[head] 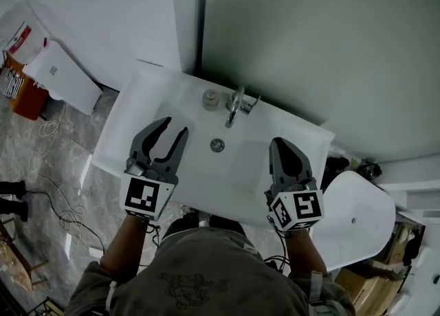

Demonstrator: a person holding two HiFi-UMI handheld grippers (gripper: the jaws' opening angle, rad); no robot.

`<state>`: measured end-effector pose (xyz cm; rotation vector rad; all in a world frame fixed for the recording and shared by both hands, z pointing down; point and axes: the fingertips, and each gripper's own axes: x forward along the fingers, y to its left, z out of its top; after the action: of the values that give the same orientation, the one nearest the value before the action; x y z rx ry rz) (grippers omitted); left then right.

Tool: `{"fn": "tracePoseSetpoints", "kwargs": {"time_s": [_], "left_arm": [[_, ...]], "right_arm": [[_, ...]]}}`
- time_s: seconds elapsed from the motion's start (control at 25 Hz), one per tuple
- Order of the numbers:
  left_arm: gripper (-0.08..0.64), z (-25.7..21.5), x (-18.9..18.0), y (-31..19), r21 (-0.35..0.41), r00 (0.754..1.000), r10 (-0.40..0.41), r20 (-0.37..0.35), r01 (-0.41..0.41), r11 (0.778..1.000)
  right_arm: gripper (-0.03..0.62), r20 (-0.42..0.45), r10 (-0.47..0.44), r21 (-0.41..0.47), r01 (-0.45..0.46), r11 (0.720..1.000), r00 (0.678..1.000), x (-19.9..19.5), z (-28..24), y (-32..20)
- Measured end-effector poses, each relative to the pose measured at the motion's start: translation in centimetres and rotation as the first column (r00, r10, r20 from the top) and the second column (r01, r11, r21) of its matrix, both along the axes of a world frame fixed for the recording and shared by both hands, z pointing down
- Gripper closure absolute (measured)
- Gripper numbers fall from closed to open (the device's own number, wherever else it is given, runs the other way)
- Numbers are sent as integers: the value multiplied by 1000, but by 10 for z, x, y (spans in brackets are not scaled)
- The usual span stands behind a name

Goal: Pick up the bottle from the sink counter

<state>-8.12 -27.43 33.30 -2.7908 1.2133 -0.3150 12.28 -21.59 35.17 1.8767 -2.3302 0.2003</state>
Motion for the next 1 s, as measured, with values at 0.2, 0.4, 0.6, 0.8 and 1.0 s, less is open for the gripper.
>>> {"fn": "tracePoseSetpoints", "kwargs": {"time_s": [0.2,0.4,0.6,0.8,1.0], "left_arm": [[335,15,22,-30,15,997,77,19,-77,997],[296,38,45,-65,31,996,91,26,-92,995],[259,68,68,-102,0,991,129,43,-129,992],[245,106,89,-131,-19,985,155,74,-154,988],[239,154,100,-151,-91,981,171,93,-163,982]], "right_arm": [[558,-24,19,3,-19,1000,1000,0,5,-17],[558,-35,39,4,-38,999,999,8,9,-31],[558,-42,34,-27,-35,999,999,12,24,-47],[558,-53,40,-47,-42,998,998,13,42,-64],[558,-39,62,-51,-64,997,997,17,58,-79]]}}
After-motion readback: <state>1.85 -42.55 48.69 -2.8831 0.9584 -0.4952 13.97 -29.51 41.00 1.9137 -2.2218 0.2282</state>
